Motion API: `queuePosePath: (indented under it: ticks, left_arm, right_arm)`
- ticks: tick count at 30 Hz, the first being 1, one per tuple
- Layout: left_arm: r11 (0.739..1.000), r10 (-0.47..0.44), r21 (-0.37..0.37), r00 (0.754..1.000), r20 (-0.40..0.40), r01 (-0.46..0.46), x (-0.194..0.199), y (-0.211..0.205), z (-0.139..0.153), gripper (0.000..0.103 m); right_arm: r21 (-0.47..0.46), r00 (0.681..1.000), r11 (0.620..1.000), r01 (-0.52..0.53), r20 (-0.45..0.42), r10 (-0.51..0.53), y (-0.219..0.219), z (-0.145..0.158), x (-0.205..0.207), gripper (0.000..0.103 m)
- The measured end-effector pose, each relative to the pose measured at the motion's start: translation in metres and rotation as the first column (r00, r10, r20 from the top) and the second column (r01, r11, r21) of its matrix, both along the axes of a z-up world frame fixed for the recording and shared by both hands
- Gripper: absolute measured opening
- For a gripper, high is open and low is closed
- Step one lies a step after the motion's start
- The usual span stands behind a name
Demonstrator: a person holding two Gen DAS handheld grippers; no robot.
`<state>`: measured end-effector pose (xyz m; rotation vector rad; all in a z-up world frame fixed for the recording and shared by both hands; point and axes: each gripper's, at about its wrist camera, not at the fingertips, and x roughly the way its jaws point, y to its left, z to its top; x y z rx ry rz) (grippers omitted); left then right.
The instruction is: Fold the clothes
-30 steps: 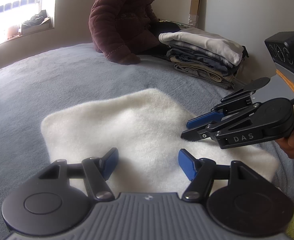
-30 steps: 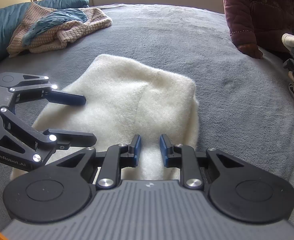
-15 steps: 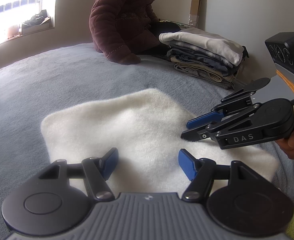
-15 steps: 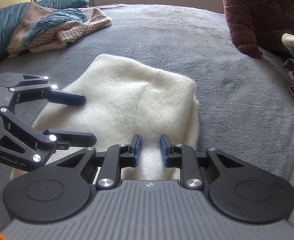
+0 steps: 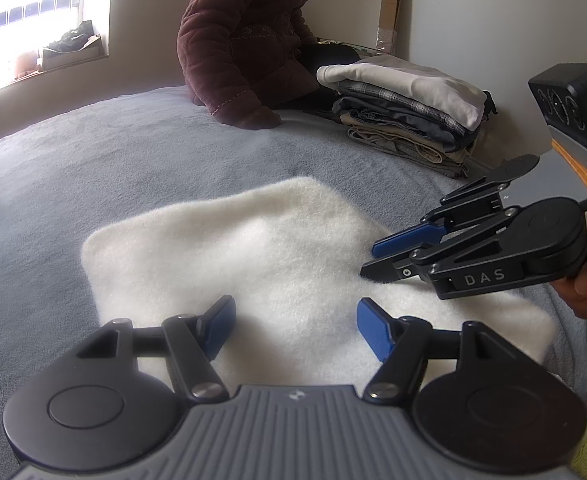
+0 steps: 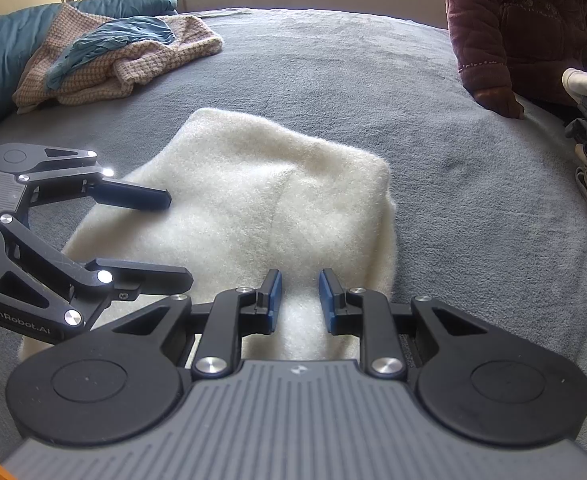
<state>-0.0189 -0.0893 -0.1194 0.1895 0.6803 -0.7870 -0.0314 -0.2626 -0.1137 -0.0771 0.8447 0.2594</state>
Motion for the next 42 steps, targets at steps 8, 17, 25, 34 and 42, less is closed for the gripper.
queuePosePath:
  ticks: [8, 17, 25, 34, 42]
  left_arm:
    - [1.000, 0.001, 0.001, 1.000, 0.001, -0.001, 0.000, 0.000, 0.000, 0.069]
    - [1.000, -0.002, 0.001, 1.000, 0.004, 0.002, -0.001, -0.001, 0.000, 0.070]
    - [1.000, -0.006, -0.005, 1.000, 0.005, 0.006, -0.002, 0.001, -0.001, 0.071]
    - [0.996, 0.061, -0.068, 0.997, 0.044, -0.058, 0.016, 0.018, 0.019, 0.070]
    - [0.981, 0.192, 0.011, 0.979, -0.065, -0.191, 0.088, 0.027, -0.014, 0.071]
  right_arm:
    - [-0.001, 1.000, 1.000, 0.000, 0.002, 0.000, 0.000, 0.000, 0.000, 0.020]
    - [-0.018, 0.999, 0.999, -0.035, 0.018, 0.036, 0.002, 0.010, 0.000, 0.020]
    - [-0.070, 0.983, 0.989, -0.131, 0.121, 0.139, 0.013, 0.030, 0.033, 0.020]
    - [-0.106, 0.990, 0.986, -0.126, 0.055, 0.133, 0.010, -0.002, 0.053, 0.018]
    - [-0.096, 0.987, 0.987, -0.131, 0.081, 0.139, 0.014, -0.005, 0.076, 0.018]
